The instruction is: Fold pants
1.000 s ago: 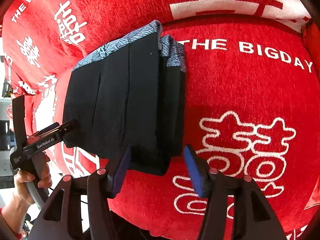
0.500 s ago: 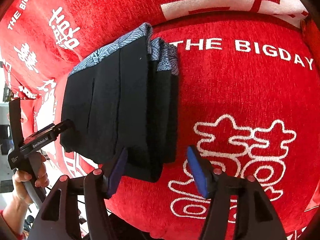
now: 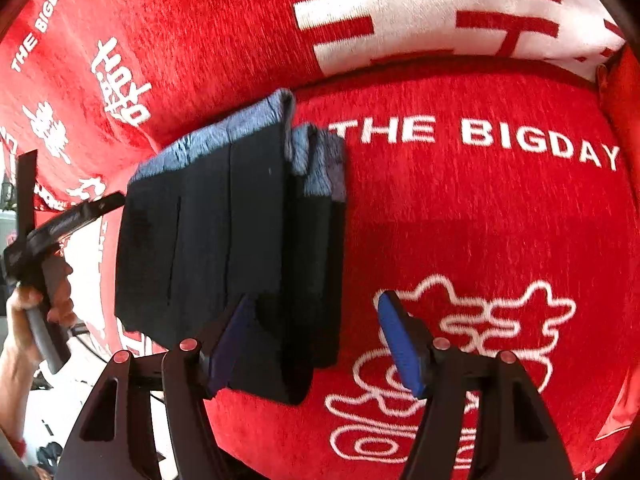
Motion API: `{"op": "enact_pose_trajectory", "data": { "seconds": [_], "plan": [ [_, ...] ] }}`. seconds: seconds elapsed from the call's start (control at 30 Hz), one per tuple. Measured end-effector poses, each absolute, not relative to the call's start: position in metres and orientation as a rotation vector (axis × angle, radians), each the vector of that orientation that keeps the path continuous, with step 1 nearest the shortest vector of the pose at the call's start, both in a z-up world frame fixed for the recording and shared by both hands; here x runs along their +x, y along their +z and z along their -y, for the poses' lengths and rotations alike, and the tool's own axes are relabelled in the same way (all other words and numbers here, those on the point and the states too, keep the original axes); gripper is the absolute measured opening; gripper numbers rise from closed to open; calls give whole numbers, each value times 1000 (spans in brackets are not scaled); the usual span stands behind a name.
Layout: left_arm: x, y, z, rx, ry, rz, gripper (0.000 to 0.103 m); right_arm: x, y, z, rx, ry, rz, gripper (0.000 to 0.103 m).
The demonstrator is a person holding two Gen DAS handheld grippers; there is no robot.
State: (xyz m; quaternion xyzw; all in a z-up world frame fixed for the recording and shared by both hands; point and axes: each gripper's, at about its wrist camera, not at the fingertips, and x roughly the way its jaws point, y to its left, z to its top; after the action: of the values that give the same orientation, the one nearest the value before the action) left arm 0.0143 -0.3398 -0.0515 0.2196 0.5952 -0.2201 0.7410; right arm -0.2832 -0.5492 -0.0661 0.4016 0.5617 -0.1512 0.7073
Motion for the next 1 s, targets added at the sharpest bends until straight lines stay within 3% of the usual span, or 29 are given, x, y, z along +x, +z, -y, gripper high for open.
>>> {"op": "enact_pose_trajectory", "data": {
  "seconds": [0.13, 0.3, 0.63, 1.0],
  "plan": [
    [30, -80, 343, 486, -451, -1332, 98, -272, -68, 548, 891, -323, -1245, 70],
    [20, -92, 351, 602, -462, -1229, 103, -267, -76, 541, 893, -316, -1265, 70],
    [17, -60, 317, 472, -595, -1412, 103, -292, -76, 548, 959, -328, -1262, 70],
    [-1, -79, 305, 381, -776, -1617, 103, -299, -94, 565, 1123, -267, -1189, 73]
  ]
}}
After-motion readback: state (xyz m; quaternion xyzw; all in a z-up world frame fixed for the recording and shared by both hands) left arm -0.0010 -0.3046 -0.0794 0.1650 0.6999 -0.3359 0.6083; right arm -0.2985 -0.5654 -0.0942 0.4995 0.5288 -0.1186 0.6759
